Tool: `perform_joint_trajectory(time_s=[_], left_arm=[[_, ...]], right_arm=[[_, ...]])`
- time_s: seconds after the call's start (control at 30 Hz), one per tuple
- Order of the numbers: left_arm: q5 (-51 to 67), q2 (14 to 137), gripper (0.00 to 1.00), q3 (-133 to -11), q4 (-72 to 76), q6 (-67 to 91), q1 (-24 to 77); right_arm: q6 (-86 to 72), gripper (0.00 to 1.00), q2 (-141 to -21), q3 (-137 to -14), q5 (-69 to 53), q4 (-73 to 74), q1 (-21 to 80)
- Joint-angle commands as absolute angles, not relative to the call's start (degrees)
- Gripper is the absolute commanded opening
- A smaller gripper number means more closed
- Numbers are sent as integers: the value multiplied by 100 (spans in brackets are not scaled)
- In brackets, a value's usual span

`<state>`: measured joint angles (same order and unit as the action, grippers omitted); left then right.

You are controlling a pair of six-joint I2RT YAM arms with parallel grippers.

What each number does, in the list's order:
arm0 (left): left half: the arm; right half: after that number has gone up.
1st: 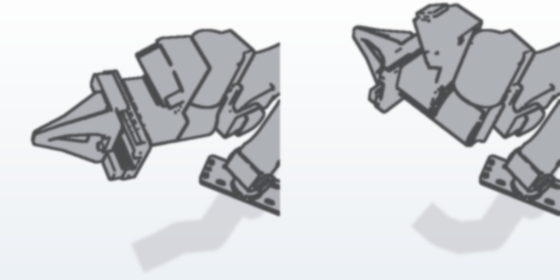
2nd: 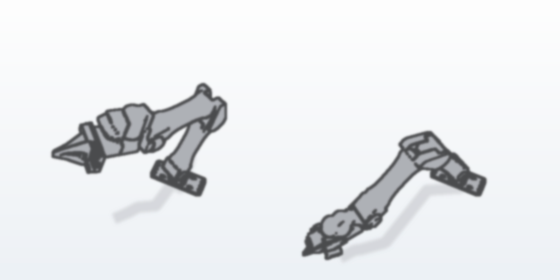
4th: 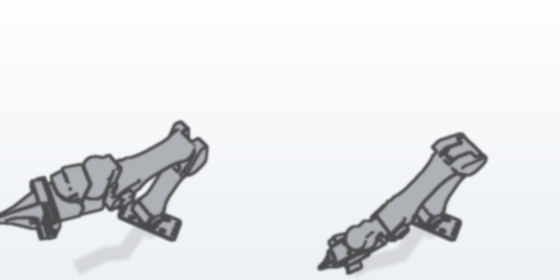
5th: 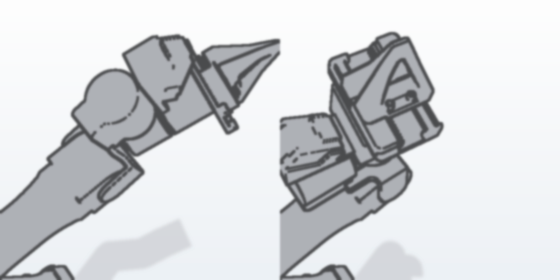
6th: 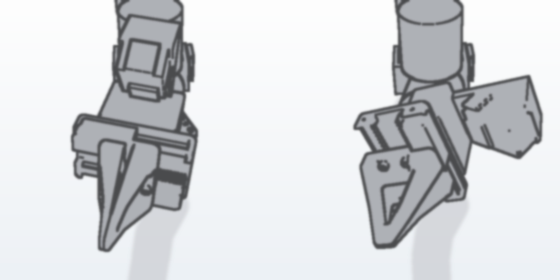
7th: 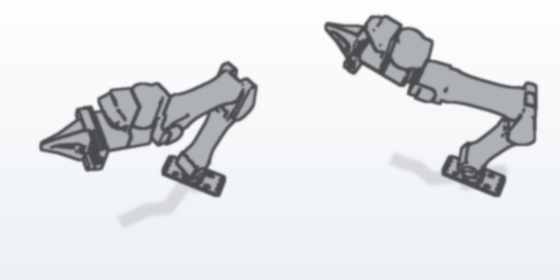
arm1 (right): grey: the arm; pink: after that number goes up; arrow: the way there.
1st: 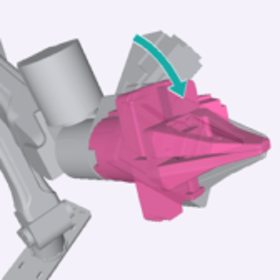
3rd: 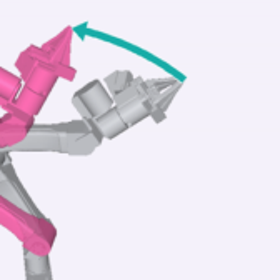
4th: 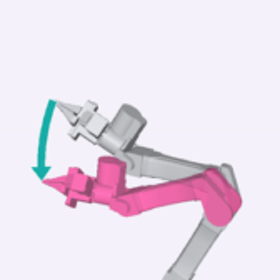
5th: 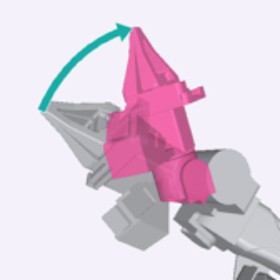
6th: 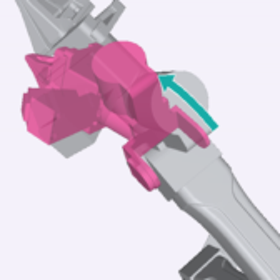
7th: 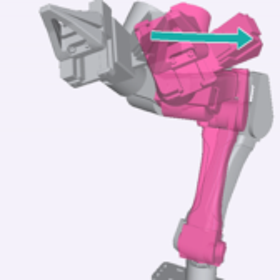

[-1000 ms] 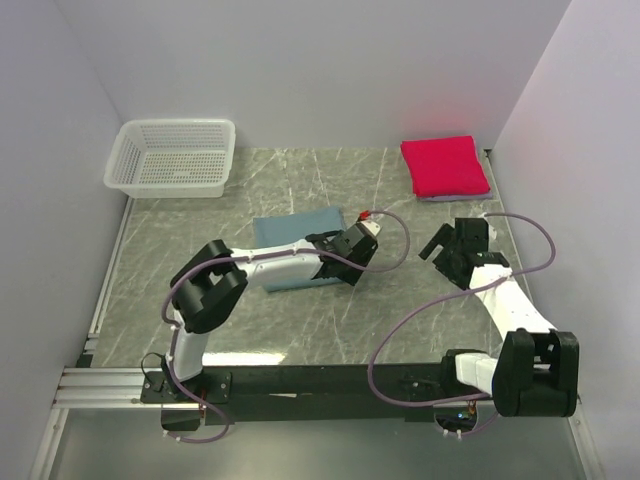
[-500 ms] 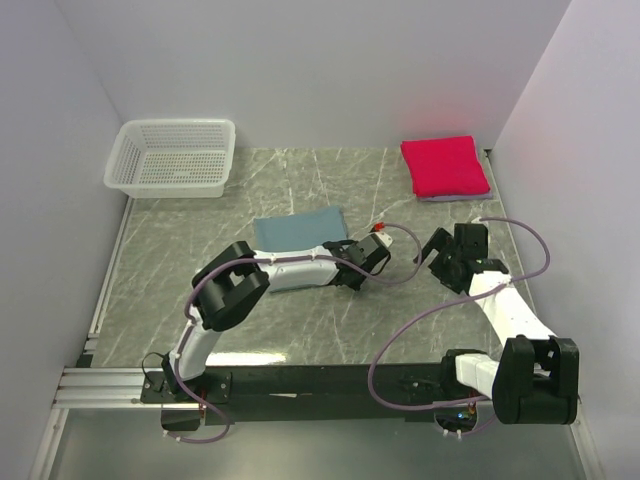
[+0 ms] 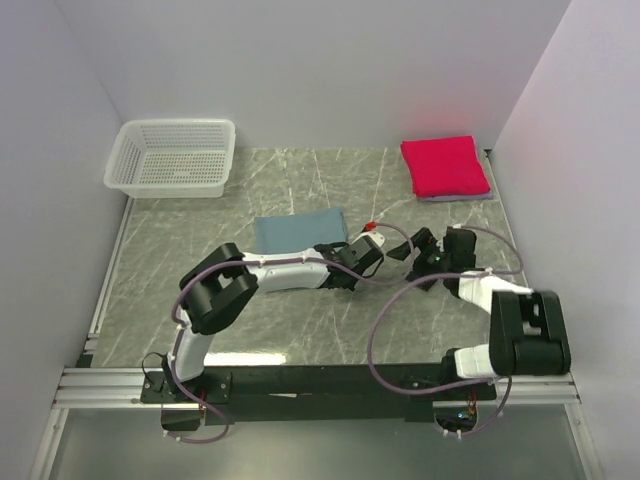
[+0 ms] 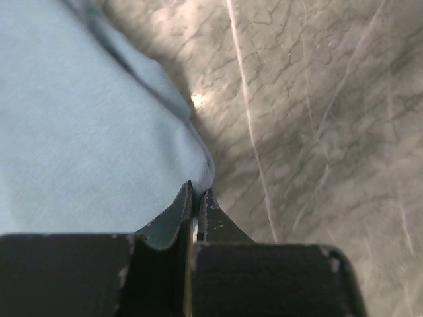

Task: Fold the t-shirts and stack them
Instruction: Neatly place the folded tshirt to the corner

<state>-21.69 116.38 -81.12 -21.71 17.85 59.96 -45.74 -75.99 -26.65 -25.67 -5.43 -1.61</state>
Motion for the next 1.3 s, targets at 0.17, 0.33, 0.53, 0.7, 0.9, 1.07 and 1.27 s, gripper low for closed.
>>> perform_joint_trajectory(time_s=[0.17,0.33,0.53,0.7,0.9,1.07,1.27], left_arm=[[-2048,10688,0,-7691,-1626,2065,5871],[-2030,10512,1,-7559,-1582,2144,5836],[-1978,10433,1,-7480,-1547,2206,5818],[-1942,10406,0,-7436,-1521,2241,5818],[-1925,10371,3,-7479,-1582,2311,5818],[-1899,10187,26,-7471,-1661,2425,5783],[-1679,9599,76,-7304,-1793,2645,5442]], right_arm=[[-6775,98,-9789,-2741,-3911,-4261,500],[-7137,98,-10580,-3084,-3920,-4676,1027],[-7093,95,-11161,-3664,-3911,-4562,1529],[-6935,84,-11539,-4227,-3911,-4273,1854],[-6478,47,-11479,-4588,-3797,-3684,1969],[-5689,0,-11145,-4780,-3455,-2797,1960],[-4311,0,-10802,-5544,-2840,-1128,1934]])
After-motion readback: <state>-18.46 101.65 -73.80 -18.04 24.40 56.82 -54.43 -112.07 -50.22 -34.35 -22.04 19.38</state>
